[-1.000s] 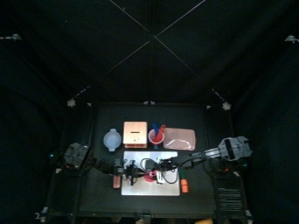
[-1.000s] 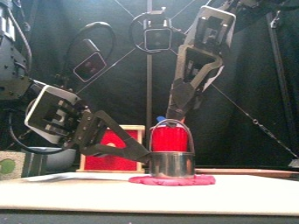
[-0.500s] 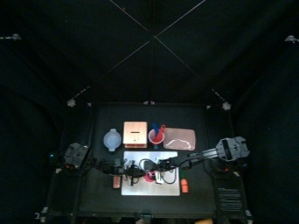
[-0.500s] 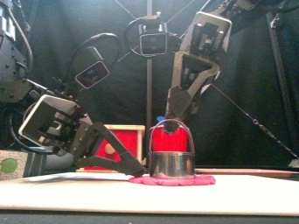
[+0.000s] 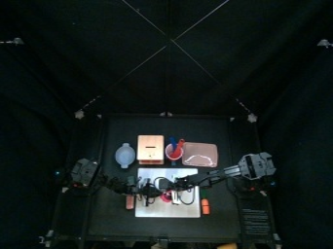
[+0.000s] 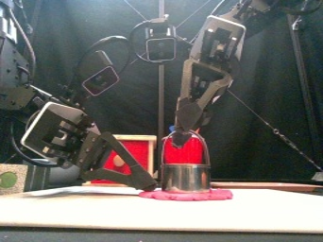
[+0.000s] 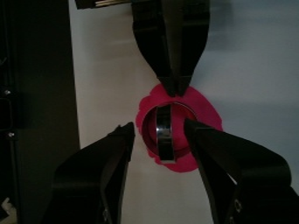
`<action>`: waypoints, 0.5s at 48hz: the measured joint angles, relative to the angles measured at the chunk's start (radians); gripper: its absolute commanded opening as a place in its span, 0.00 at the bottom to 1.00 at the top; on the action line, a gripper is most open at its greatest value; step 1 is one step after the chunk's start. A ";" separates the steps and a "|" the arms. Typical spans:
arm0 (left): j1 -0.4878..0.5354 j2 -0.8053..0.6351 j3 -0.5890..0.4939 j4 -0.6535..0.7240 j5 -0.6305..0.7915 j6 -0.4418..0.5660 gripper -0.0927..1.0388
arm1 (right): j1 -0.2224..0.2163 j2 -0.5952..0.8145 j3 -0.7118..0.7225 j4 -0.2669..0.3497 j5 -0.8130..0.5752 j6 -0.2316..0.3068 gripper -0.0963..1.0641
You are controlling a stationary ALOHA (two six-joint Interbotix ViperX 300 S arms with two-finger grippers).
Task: Get the cutter from the drawer then cut the dough then place the extra dough in the bowl
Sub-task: Cut the dough
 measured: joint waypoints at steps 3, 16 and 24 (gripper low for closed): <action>0.000 0.000 0.000 -0.002 0.002 -0.002 0.58 | 0.000 0.002 -0.002 -0.002 0.008 0.000 0.77; 0.000 0.000 0.000 -0.006 0.002 0.000 0.58 | -0.005 0.003 -0.005 -0.003 0.034 0.000 0.64; 0.000 0.000 0.000 -0.008 0.003 0.000 0.58 | -0.006 0.003 -0.008 -0.006 0.034 0.000 0.56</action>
